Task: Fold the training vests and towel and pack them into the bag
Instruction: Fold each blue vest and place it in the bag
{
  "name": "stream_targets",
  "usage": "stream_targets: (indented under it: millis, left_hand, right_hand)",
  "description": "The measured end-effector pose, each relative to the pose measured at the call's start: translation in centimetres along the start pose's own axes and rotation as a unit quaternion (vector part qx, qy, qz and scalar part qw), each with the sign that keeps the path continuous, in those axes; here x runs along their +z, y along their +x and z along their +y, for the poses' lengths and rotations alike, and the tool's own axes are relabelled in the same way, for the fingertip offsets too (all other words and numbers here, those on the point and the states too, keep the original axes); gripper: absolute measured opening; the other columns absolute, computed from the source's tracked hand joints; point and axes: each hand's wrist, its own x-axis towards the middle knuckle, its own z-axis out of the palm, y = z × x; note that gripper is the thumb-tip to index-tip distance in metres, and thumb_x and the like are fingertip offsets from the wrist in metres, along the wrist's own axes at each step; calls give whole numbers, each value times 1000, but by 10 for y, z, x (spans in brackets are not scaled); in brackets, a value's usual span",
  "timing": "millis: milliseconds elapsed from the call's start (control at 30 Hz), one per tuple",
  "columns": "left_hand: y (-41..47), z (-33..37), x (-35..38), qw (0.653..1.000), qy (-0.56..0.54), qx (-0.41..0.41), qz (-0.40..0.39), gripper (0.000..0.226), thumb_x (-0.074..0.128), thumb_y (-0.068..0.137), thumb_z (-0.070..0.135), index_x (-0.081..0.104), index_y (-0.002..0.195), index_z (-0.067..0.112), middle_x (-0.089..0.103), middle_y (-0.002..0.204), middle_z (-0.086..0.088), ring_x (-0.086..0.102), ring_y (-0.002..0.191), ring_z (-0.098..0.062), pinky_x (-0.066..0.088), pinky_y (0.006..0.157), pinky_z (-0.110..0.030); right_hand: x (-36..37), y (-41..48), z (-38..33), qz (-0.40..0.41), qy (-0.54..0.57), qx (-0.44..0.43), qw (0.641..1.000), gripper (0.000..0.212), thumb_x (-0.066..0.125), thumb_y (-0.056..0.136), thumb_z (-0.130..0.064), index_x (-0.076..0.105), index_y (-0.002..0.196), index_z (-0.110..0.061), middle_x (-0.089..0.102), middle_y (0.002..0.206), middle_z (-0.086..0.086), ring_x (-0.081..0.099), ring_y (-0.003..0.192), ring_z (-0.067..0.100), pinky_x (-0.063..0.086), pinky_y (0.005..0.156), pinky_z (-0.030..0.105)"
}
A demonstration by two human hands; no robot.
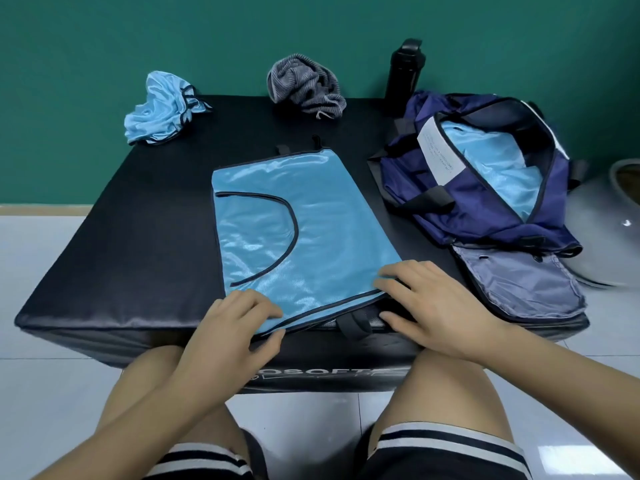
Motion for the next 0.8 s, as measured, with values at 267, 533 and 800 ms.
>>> stream_targets:
  millis: [267,533,800]
  left_hand:
    - [-13,-10,-1,992,108,62,31,25,77,90,38,70,108,21,61,108,7,59,95,-21,40,78,-34]
    - [-12,-17,5,991,112,56,47,17,74,87,22,71,103,22,64,104,8,61,94,-22,39,79,-32]
    - [-12,-26,6,995,57,28,74,19,64,97,41,77,99,27,68,97,16,63,93,-14,43,79,-31]
  right_hand:
    - [10,3,-1,24,-65,-32,997,29,53,104,-27,66,124,-11,62,108,4,60,94,31,49,86,45]
    - [15,19,-7,12,-115,-11,993,21,53,87,-8,64,104,-12,50,89,4,46,75,29,39,68,41]
    - [14,33,-13,-9,-123,55,991,34,66,63,2,56,93,-13,45,78,3,42,65,27,34,58,40]
